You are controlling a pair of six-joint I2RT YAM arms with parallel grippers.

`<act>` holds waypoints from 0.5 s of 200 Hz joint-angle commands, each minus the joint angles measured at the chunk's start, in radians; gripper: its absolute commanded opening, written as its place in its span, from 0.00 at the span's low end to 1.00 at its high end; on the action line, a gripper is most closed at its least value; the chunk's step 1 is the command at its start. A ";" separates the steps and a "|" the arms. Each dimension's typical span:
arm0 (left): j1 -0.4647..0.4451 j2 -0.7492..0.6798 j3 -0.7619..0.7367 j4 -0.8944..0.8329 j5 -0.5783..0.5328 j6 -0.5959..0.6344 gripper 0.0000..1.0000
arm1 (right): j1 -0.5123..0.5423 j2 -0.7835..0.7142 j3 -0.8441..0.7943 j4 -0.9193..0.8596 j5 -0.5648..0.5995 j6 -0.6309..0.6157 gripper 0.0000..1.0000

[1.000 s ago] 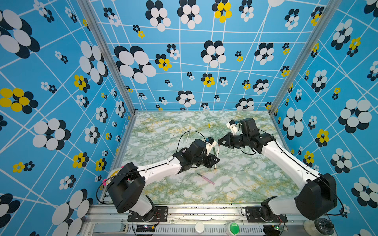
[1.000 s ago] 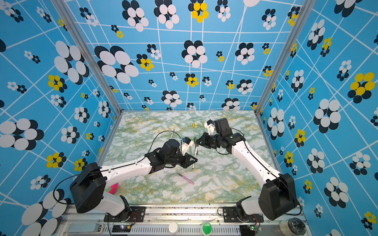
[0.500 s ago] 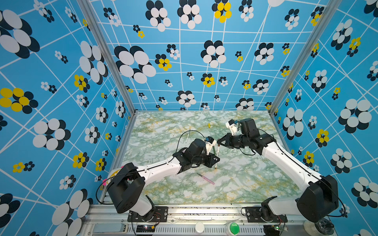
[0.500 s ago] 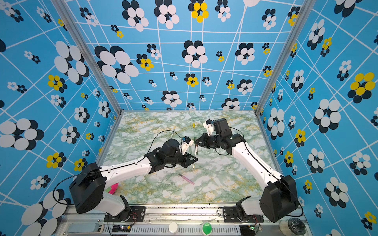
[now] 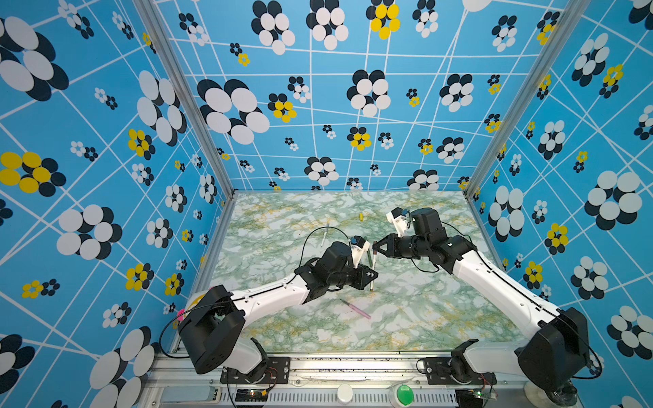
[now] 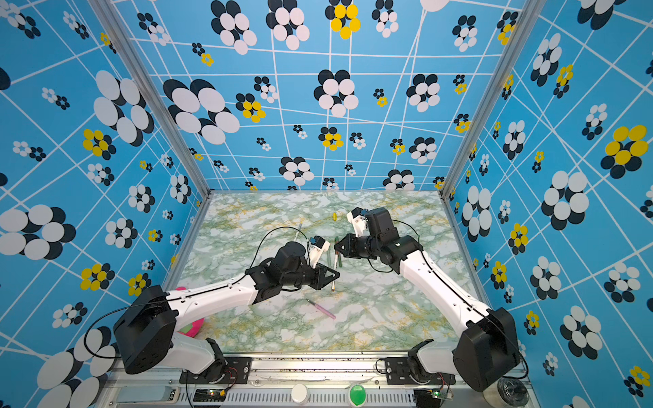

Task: Insert the pens into the pen caps
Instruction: 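Lower the red cap onto the marker tip held by the left gripper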

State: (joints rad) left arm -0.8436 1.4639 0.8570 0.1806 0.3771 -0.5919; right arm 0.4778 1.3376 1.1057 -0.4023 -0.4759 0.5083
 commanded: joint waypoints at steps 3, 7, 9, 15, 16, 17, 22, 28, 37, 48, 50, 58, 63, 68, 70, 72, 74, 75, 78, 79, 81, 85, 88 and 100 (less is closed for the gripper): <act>0.022 -0.039 0.006 0.080 -0.047 0.001 0.00 | 0.024 -0.008 -0.031 -0.050 -0.009 -0.006 0.00; 0.024 -0.039 0.007 0.080 -0.047 0.003 0.00 | 0.025 -0.008 -0.032 -0.050 -0.008 -0.006 0.00; 0.024 -0.038 0.007 0.081 -0.047 0.002 0.00 | 0.025 -0.007 -0.032 -0.050 -0.008 -0.007 0.00; 0.025 -0.040 0.006 0.079 -0.047 0.004 0.00 | 0.027 -0.005 -0.035 -0.049 -0.008 -0.006 0.00; 0.026 -0.041 0.006 0.079 -0.047 0.005 0.00 | 0.027 -0.005 -0.036 -0.048 -0.008 -0.005 0.00; 0.026 -0.041 0.006 0.079 -0.047 0.005 0.00 | 0.026 -0.005 -0.037 -0.048 -0.009 -0.005 0.00; 0.027 -0.043 0.007 0.077 -0.047 0.008 0.00 | 0.028 -0.005 -0.040 -0.048 -0.008 -0.004 0.00; 0.029 -0.046 0.006 0.074 -0.047 0.013 0.00 | 0.030 -0.004 -0.042 -0.047 -0.008 -0.005 0.00; 0.031 -0.049 0.010 0.064 -0.049 0.023 0.00 | 0.031 -0.003 -0.048 -0.044 -0.008 -0.005 0.00; 0.033 -0.056 0.015 0.050 -0.053 0.043 0.00 | 0.033 -0.002 -0.051 -0.044 -0.010 -0.007 0.00; 0.033 -0.058 0.017 0.048 -0.055 0.047 0.00 | 0.033 -0.002 -0.054 -0.044 -0.009 -0.007 0.00; 0.035 -0.063 0.020 0.037 -0.060 0.061 0.00 | 0.033 0.001 -0.055 -0.044 -0.012 -0.009 0.00; 0.035 -0.066 0.023 0.033 -0.063 0.070 0.00 | 0.034 0.002 -0.056 -0.043 -0.013 -0.011 0.00; 0.036 -0.070 0.025 0.029 -0.064 0.079 0.00 | 0.034 0.004 -0.058 -0.043 -0.018 -0.013 0.00; 0.037 -0.071 0.026 0.027 -0.064 0.083 0.00 | 0.034 0.005 -0.058 -0.043 -0.019 -0.014 0.00; 0.038 -0.072 0.027 0.027 -0.064 0.087 0.00 | 0.035 0.005 -0.058 -0.043 -0.020 -0.015 0.00; 0.038 -0.072 0.029 0.024 -0.065 0.091 0.00 | 0.035 0.007 -0.058 -0.043 -0.022 -0.016 0.00; 0.038 -0.073 0.029 0.024 -0.065 0.094 0.00 | 0.036 0.007 -0.057 -0.043 -0.022 -0.017 0.00; 0.040 -0.075 0.032 0.018 -0.068 0.098 0.00 | 0.036 0.007 -0.057 -0.044 -0.023 -0.017 0.00; 0.040 -0.076 0.032 0.017 -0.069 0.100 0.00 | 0.036 0.008 -0.058 -0.044 -0.023 -0.018 0.00; 0.042 -0.078 0.033 0.014 -0.070 0.104 0.00 | 0.036 0.009 -0.058 -0.046 -0.022 -0.019 0.00; 0.043 -0.080 0.037 0.009 -0.072 0.109 0.00 | 0.036 0.010 -0.059 -0.046 -0.023 -0.020 0.00; 0.045 -0.082 0.040 0.006 -0.072 0.114 0.00 | 0.037 0.011 -0.059 -0.045 -0.024 -0.020 0.00; 0.050 -0.089 0.046 0.000 -0.076 0.129 0.00 | 0.039 0.013 -0.062 -0.044 -0.025 -0.020 0.00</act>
State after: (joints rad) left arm -0.8219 1.4345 0.8574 0.1219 0.3569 -0.5369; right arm 0.4995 1.3376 1.0756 -0.3576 -0.4812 0.5076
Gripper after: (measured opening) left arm 0.123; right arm 0.121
